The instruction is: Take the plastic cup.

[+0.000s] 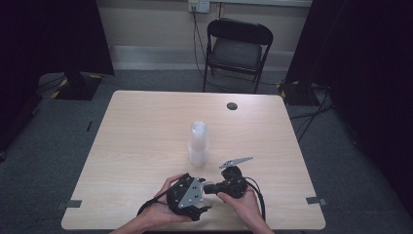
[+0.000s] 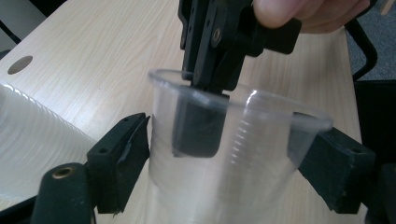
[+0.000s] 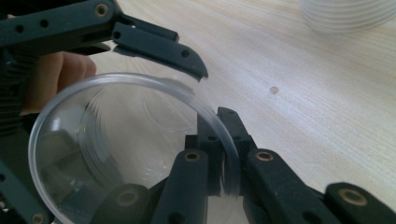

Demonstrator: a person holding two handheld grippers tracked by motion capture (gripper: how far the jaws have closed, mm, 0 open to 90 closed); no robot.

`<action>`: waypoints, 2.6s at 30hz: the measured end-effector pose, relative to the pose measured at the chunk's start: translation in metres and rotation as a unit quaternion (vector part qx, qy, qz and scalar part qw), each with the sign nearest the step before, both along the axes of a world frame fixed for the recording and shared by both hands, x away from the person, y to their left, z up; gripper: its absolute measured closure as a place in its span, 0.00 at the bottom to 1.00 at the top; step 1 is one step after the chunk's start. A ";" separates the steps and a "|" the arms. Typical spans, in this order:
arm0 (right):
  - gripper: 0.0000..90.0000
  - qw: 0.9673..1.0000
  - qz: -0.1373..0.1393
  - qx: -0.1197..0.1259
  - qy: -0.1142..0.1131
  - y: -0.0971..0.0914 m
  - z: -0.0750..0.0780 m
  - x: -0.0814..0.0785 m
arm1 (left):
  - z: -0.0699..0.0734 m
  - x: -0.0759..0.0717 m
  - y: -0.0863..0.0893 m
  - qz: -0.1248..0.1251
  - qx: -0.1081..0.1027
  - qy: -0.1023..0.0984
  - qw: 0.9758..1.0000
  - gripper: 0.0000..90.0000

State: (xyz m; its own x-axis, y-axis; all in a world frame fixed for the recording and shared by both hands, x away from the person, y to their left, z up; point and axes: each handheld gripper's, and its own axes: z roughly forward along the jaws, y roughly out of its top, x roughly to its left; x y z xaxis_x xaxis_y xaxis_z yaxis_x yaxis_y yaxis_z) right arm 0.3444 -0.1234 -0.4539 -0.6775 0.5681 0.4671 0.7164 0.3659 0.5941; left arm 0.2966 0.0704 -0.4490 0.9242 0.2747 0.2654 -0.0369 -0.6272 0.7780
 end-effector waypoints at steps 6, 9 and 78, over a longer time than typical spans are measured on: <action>0.99 1.000 0.005 0.001 0.009 0.004 0.000 -0.001 | -0.001 -0.002 -0.003 -0.009 0.005 -0.003 1.000 0.24; 0.99 1.000 0.006 0.001 0.010 0.006 0.001 -0.002 | -0.002 -0.003 -0.004 -0.008 0.005 -0.001 1.000 0.23; 0.64 0.989 -0.077 0.057 -0.111 -0.028 0.021 -0.002 | 0.002 0.039 0.060 0.152 -0.159 0.112 0.969 0.33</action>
